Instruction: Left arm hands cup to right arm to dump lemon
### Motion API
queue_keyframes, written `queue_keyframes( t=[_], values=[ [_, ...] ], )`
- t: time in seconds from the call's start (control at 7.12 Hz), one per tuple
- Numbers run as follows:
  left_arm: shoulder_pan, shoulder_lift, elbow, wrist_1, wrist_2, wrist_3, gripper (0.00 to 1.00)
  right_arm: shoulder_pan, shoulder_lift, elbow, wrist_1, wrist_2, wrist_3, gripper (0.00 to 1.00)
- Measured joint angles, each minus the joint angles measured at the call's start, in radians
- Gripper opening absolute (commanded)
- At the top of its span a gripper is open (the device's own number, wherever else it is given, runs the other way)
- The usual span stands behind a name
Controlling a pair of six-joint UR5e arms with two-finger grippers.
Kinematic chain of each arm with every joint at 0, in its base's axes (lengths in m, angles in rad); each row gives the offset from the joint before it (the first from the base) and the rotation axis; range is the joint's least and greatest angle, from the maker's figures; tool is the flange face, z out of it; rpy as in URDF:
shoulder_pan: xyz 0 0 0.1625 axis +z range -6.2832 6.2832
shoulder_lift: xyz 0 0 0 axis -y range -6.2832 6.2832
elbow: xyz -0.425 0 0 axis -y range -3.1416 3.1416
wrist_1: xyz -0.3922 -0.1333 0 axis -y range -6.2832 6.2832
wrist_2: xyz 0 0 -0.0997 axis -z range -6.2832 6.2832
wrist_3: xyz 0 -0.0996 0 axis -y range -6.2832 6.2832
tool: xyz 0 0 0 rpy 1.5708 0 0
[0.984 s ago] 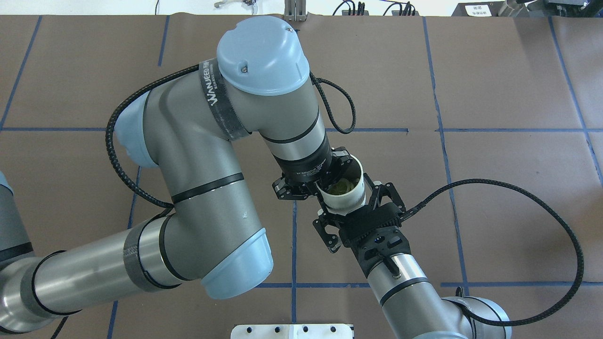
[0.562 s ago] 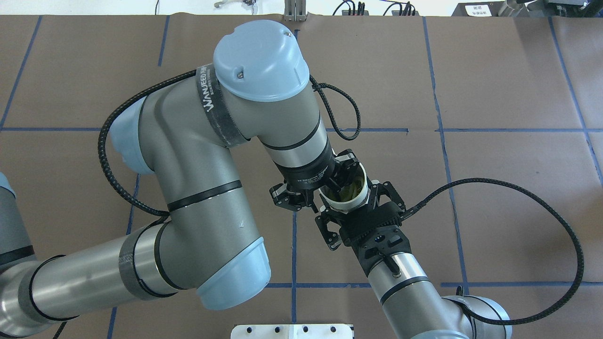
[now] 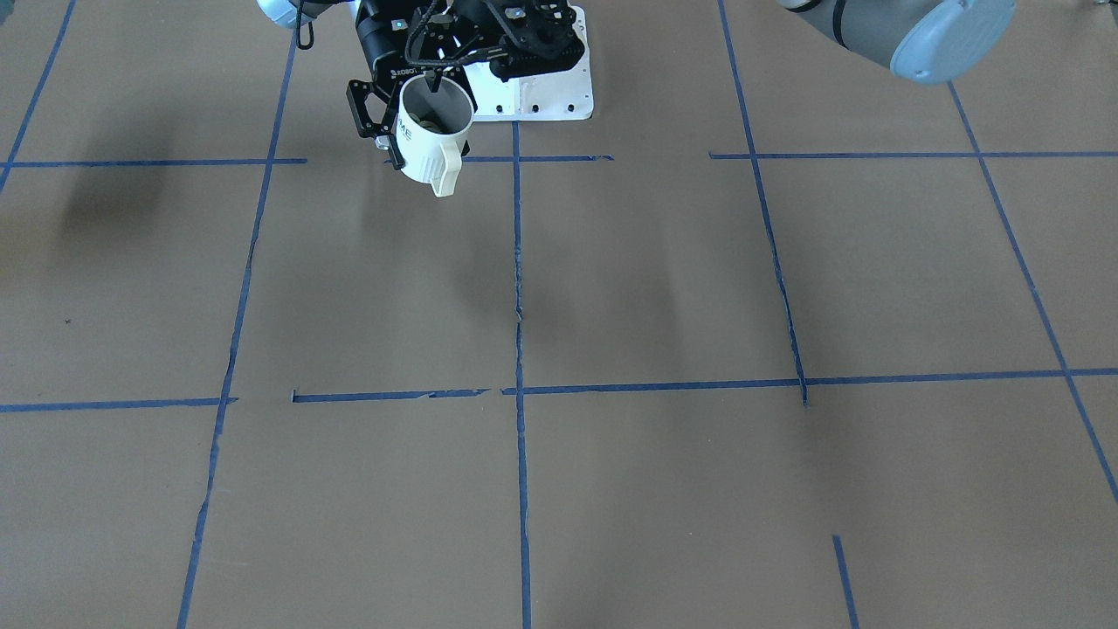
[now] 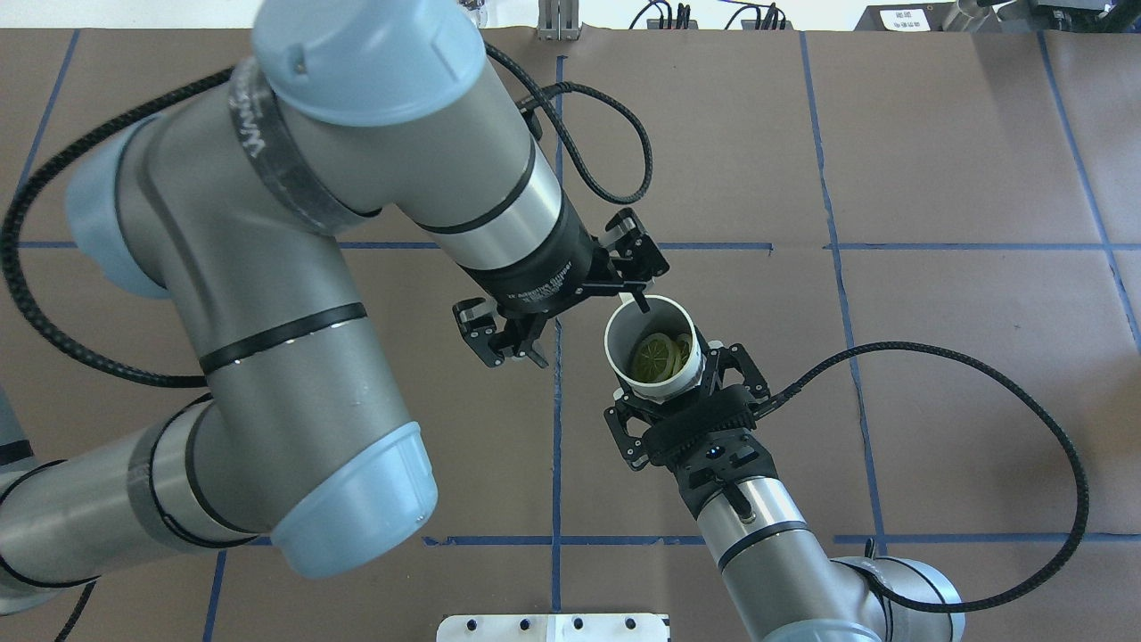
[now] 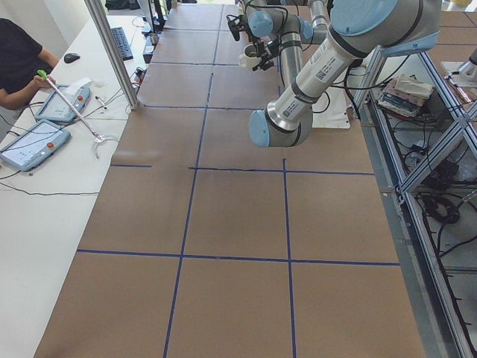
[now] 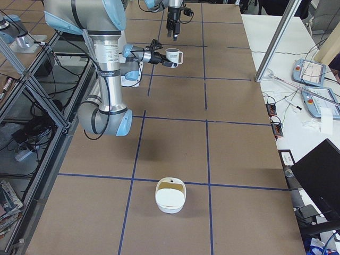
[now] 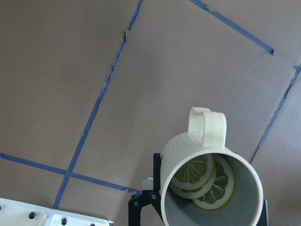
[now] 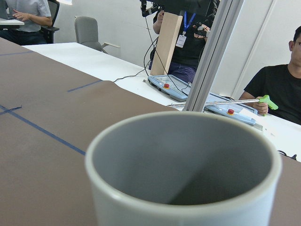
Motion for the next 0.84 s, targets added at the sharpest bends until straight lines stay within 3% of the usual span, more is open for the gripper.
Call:
queue_keyframes(
  t=[0.28,0.42,0.84],
  values=[
    [-0.08,0.054,-0.067,0.0,0.002,0.01,1.0,0.017,-0.033,0.005,0.018,-0.003,0.061,0.21],
    [-0.108,0.084,-0.084,-0.001,0.002,0.025,1.0,0.041,-0.087,0.008,0.055,-0.004,0.183,0.18],
    [-0.144,0.154,-0.107,-0.001,0.003,0.083,1.0,0.192,-0.346,0.003,0.282,0.054,0.392,0.1]
  ],
)
